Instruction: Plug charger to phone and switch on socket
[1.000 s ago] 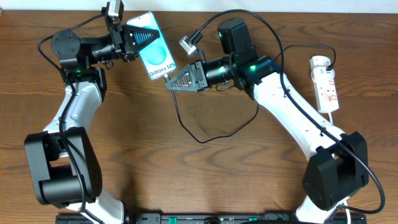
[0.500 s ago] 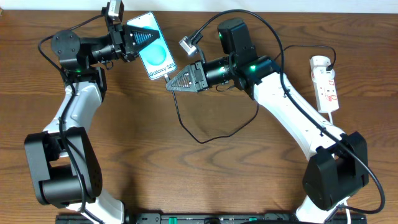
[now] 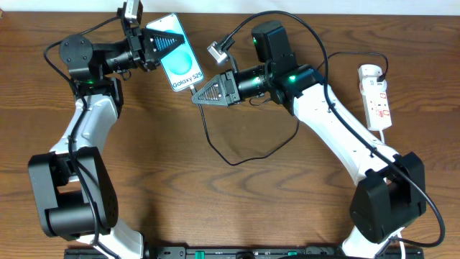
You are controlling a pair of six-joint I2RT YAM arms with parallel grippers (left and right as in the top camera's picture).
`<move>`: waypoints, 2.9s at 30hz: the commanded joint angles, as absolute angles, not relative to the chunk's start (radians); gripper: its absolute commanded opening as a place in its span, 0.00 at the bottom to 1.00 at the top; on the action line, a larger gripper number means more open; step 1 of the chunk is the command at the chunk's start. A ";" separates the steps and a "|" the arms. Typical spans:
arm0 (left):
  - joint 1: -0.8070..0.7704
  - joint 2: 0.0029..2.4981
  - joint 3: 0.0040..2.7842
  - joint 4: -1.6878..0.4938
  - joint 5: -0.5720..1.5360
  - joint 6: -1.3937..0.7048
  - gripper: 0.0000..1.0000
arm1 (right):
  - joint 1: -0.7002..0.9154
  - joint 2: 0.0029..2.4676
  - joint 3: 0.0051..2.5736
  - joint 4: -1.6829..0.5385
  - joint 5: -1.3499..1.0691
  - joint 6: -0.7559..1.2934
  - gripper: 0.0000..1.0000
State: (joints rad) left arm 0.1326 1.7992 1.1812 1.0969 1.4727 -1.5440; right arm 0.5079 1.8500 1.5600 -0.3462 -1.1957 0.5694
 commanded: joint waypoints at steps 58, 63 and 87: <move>0.131 1.795 1.196 1.102 1.449 -1.543 0.07 | 0.512 1.833 1.574 -0.273 -1.169 0.613 0.01; 0.131 1.795 1.196 1.102 1.437 -1.544 0.07 | 0.512 1.833 1.574 -0.273 -1.169 0.613 0.01; 0.130 1.795 1.196 1.080 1.401 -1.551 0.07 | 0.511 1.833 1.574 -0.260 -1.150 0.632 0.01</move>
State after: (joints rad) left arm 0.1364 1.7992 1.1812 1.0706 1.3937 -1.5524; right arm 0.5053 1.8500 1.5600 -0.2714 -1.1702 0.6209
